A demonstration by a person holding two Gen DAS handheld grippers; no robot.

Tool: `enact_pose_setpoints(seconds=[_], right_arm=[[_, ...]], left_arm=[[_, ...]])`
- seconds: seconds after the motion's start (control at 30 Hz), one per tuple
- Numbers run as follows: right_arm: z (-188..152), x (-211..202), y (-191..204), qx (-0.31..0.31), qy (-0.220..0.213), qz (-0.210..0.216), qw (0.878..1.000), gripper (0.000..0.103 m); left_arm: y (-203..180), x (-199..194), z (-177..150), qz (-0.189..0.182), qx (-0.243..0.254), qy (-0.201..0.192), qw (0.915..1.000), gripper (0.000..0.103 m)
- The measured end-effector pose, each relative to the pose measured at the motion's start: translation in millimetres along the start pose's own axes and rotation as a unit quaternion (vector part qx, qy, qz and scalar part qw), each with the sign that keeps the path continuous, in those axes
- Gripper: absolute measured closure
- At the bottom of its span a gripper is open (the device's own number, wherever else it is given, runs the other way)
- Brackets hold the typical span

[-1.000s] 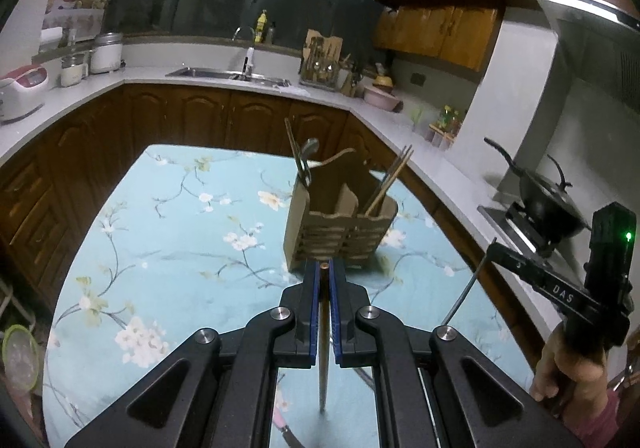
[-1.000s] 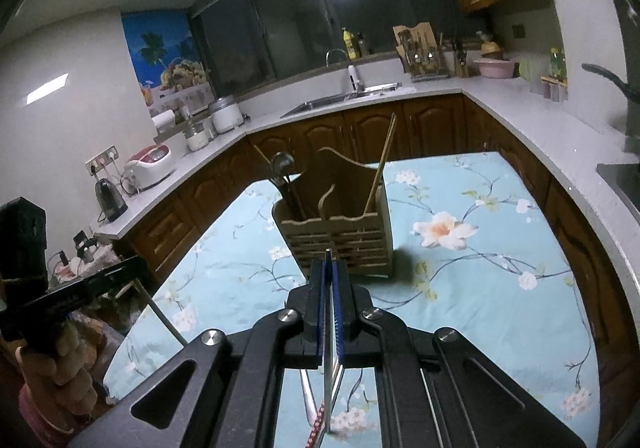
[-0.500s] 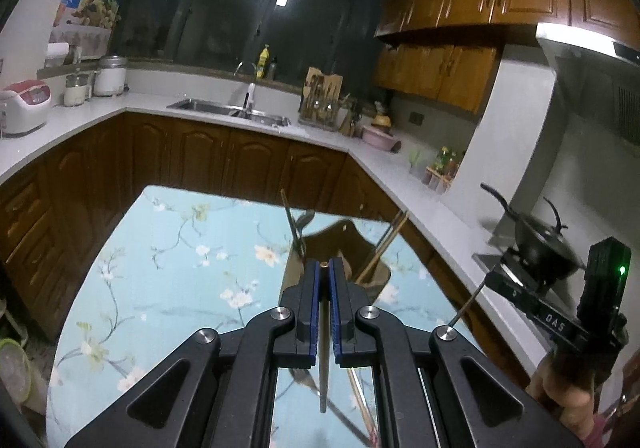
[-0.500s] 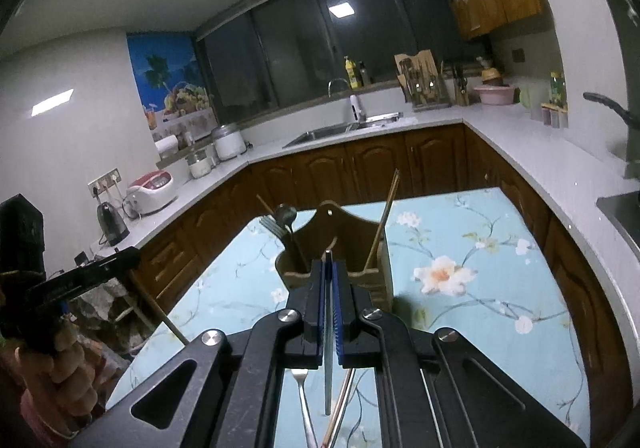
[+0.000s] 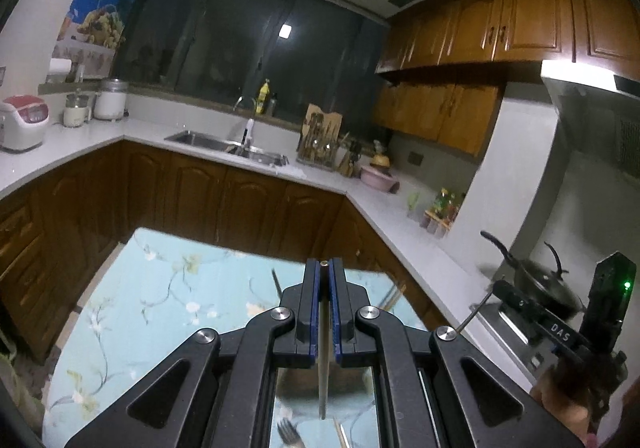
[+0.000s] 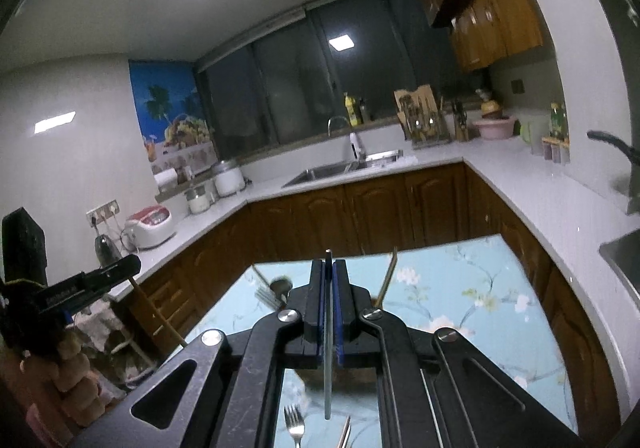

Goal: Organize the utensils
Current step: 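Lift both chopsticks and carry them over the wooden holder, then lower both chopsticks into the holder and open both tools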

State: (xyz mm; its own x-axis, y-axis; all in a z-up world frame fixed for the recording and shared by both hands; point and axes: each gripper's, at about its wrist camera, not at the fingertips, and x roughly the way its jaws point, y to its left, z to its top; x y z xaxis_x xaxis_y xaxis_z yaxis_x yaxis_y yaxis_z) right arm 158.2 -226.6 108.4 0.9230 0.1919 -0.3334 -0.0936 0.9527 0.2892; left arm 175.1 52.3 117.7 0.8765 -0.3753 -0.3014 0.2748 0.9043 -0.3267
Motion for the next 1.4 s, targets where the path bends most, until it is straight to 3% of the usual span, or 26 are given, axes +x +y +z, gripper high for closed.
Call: enact_pose_setpoints(seconds=[0.37, 0.57, 1.0, 1.4], right_arm=[[39, 29, -10, -0.001, -0.055, -0.017, 0.998, 0.100], [35, 56, -20, -0.002, -0.049, -0.028, 0.998, 0.100], [-13, 98, -46, 0.030, 0.004, -0.032, 0.999, 0.099], [-33, 112, -55, 0.049, 0.035, -0.030, 0.998, 0.099]], left_arm=[[7, 72, 0, 0.019, -0.008, -0.039, 0.9990, 0.100], [8, 111, -21, 0.031, -0.011, -0.046, 0.9984, 0.100], [2, 183, -64, 0.055, -0.008, 0.007, 0.9984, 0.100], [18, 193, -48, 0.048, -0.004, 0.045, 0.9978, 0.099]])
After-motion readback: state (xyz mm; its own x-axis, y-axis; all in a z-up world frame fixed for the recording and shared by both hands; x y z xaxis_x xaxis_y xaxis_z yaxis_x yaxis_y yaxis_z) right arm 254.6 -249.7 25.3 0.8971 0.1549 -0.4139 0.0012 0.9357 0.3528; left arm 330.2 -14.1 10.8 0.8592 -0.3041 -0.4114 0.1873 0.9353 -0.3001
